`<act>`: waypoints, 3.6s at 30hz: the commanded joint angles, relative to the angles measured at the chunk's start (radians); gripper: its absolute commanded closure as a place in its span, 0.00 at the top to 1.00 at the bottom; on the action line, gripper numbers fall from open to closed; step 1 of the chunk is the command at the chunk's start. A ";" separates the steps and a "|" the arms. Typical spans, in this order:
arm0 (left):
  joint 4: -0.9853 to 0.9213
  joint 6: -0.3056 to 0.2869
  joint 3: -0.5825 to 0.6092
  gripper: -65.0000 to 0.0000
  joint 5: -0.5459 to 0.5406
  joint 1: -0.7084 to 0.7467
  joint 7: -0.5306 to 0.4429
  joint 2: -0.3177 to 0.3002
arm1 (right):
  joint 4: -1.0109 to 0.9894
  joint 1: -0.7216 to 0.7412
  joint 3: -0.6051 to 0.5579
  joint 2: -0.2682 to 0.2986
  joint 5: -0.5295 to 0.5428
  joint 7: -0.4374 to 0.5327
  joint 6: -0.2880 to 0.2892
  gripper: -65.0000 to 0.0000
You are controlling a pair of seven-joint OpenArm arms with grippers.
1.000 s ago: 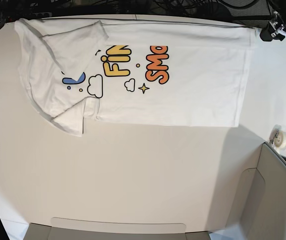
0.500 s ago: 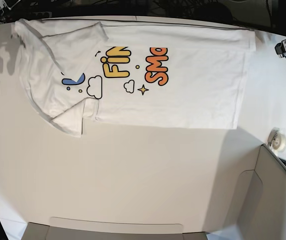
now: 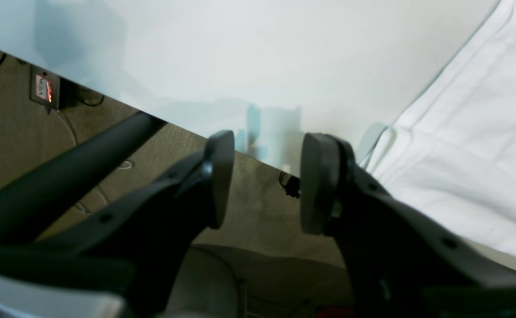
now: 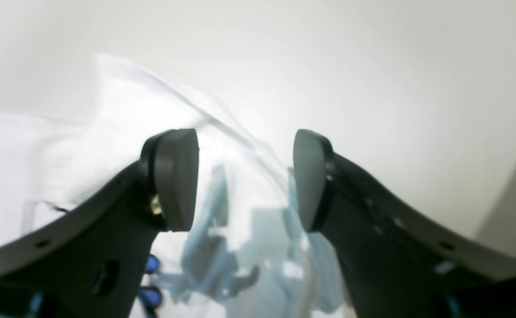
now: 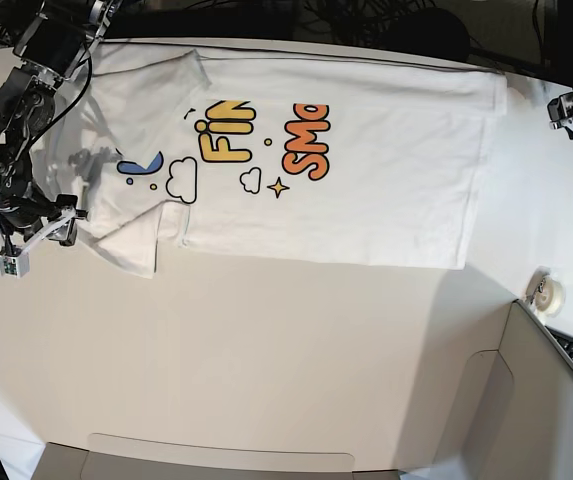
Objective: Layout the t-shirt on the table in an organized manner, then fold the t-shirt properly
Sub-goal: 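Lower both grippers to the shirt's long side edge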
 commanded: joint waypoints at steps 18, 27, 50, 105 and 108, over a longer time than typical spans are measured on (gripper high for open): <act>0.378 -0.102 0.017 0.39 -0.207 0.001 -0.133 0.121 | 0.006 -0.018 0.001 0.014 0.014 0.079 0.007 0.52; 0.378 -0.104 -0.135 0.39 -0.206 0.039 -0.133 0.118 | 0.006 -0.018 0.001 0.014 0.014 0.079 0.007 0.52; 0.378 -0.107 -0.135 0.39 -0.207 0.039 -0.133 0.121 | 0.006 -0.019 0.001 0.014 0.014 0.079 0.007 0.52; 0.372 -0.105 -0.210 0.39 -0.203 -0.007 -0.133 0.106 | 0.011 -0.013 0.008 0.014 0.016 0.079 0.007 0.52; 0.354 -0.105 -0.249 0.39 -0.201 -0.077 -0.133 0.103 | 0.014 -0.005 0.010 0.014 0.017 0.079 0.007 0.52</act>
